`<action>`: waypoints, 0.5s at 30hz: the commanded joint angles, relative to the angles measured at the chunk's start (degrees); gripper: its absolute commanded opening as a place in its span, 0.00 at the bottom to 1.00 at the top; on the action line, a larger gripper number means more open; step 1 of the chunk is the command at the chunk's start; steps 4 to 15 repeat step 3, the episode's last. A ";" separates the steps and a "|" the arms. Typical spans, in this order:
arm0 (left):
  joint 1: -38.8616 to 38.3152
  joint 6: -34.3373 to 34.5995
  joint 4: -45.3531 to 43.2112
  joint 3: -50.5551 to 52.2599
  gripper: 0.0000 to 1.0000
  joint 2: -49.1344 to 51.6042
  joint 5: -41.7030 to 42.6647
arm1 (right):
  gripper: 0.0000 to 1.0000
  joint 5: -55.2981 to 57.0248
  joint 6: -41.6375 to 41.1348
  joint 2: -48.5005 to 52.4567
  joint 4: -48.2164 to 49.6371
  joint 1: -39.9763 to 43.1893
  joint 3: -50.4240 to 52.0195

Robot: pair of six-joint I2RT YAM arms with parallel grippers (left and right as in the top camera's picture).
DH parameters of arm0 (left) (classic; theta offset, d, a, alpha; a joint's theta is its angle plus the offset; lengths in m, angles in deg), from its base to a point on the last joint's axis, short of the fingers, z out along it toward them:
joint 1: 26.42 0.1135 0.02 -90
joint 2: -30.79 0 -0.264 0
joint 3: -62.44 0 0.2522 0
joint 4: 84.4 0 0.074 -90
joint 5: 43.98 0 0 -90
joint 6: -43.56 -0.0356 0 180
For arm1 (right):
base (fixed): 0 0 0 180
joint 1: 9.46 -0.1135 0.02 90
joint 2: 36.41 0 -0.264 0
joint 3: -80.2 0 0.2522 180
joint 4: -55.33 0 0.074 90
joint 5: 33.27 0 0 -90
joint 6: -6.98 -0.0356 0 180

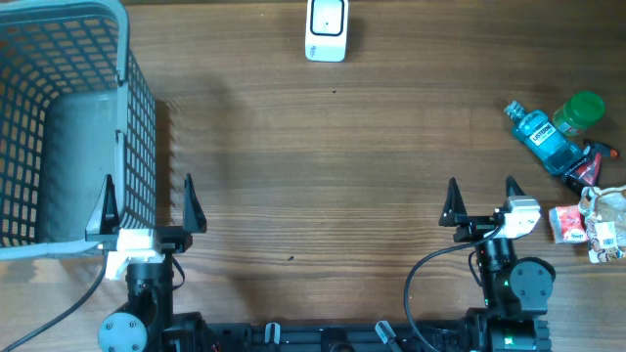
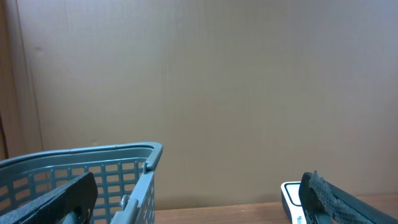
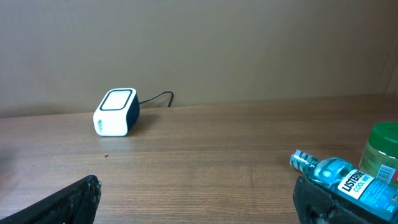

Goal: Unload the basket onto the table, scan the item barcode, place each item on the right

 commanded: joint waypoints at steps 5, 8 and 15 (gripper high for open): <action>0.52 11.37 11.47 10.64 1.00 0.22 -7.85 | 1.00 0.98 0.35 -0.90 0.11 0.26 0.00; 0.52 11.37 11.47 10.64 1.00 0.22 -7.85 | 1.00 0.98 0.35 -0.90 0.11 0.26 0.00; 0.52 11.37 11.47 10.64 1.00 0.22 -7.85 | 1.00 0.98 0.35 -0.90 0.11 0.26 0.00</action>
